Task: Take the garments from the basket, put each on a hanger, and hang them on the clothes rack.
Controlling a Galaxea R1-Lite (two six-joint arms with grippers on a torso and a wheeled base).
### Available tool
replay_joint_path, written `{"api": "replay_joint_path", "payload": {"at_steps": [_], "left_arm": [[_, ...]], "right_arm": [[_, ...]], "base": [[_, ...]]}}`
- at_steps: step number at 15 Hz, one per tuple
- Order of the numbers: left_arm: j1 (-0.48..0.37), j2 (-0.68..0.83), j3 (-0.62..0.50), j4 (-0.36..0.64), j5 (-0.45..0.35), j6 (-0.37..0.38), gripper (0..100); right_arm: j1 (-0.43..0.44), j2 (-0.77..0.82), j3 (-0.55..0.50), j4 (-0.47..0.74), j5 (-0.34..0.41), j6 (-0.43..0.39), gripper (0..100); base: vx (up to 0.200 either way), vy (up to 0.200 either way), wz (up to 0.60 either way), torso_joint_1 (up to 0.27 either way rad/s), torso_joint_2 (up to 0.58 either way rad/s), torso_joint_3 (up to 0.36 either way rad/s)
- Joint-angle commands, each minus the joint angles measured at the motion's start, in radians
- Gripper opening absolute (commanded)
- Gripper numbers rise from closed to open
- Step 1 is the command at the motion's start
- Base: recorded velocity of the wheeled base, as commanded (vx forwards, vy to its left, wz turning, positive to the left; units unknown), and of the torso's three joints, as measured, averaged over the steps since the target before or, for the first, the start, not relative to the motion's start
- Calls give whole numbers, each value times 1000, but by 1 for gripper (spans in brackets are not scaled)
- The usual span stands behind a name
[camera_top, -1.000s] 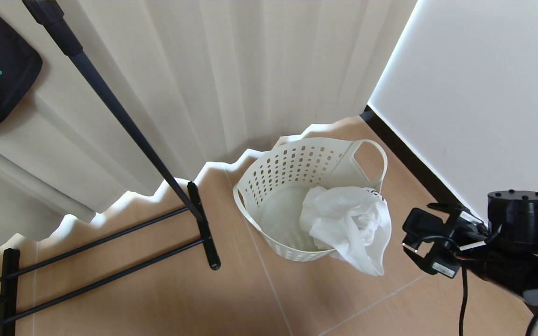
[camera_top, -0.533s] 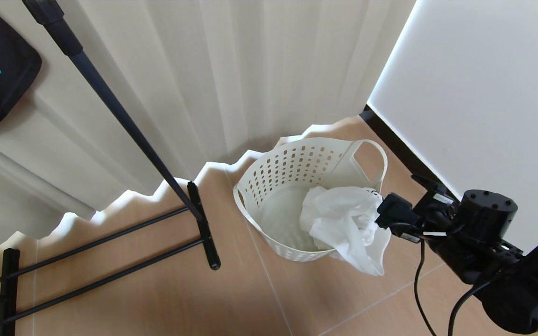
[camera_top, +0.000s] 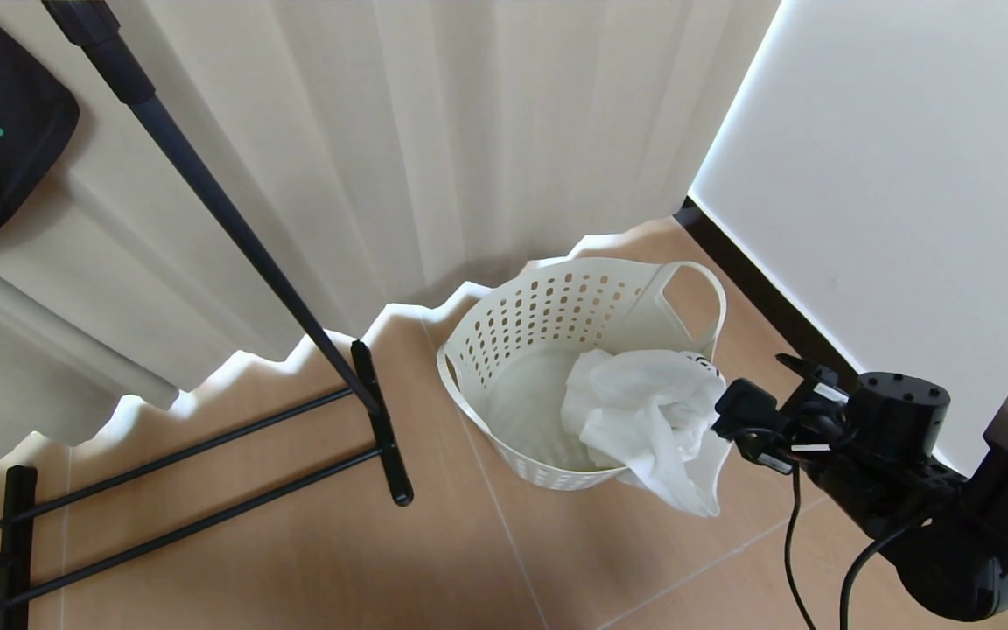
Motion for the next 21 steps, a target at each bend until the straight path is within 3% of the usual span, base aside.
{"api": "replay_joint_path", "payload": {"at_steps": [1, 12, 21], "left_arm": [[0, 1, 0, 0, 0, 0, 100], [0, 1, 0, 0, 0, 0, 100], [0, 1, 0, 0, 0, 0, 100]], "right_arm": [[-2, 22, -27, -2, 1, 24, 100], [6, 114, -190, 4, -19, 40, 100], [6, 142, -266, 2, -18, -107, 100]], "base": [[0, 0, 0, 0, 0, 0], [0, 0, 0, 0, 0, 0], [0, 0, 0, 0, 0, 0]]}}
